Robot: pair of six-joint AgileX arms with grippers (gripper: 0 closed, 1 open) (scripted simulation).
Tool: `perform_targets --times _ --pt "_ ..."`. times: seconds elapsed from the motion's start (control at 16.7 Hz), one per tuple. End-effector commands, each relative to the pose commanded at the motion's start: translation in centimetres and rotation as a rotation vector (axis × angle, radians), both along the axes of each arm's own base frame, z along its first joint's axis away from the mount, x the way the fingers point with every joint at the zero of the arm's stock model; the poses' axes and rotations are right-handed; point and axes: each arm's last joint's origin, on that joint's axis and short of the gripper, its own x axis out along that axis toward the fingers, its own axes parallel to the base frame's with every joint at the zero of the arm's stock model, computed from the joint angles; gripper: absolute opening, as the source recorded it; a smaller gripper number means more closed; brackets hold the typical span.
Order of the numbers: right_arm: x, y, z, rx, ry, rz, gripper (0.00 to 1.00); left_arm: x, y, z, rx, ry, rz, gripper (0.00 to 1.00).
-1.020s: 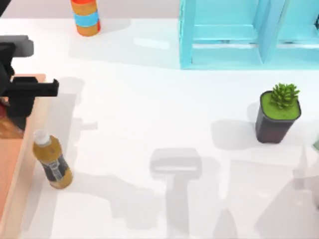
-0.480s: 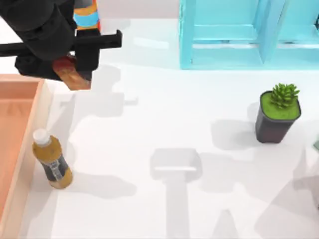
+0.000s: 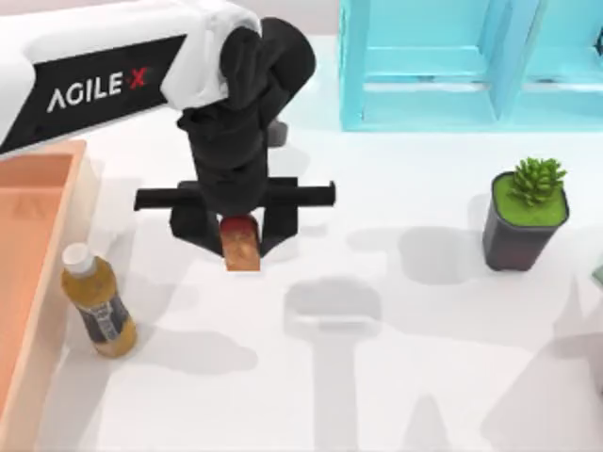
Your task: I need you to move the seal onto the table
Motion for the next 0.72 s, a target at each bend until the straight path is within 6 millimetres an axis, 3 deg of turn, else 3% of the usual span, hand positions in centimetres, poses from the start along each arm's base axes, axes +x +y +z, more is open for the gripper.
perform_targets --times 0.12,0.42,0.72 --pt "0.0 0.0 0.0 0.000 0.000 0.000 1.00 -0.1 -0.3 -1.0 0.016 0.015 0.002 0.00" --pt "0.0 0.0 0.0 0.000 0.000 0.000 1.00 -0.1 -0.1 -1.1 0.016 0.018 0.004 0.00" --pt "0.0 0.0 0.0 0.000 0.000 0.000 1.00 0.0 -0.3 -4.6 0.013 0.011 0.002 0.00"
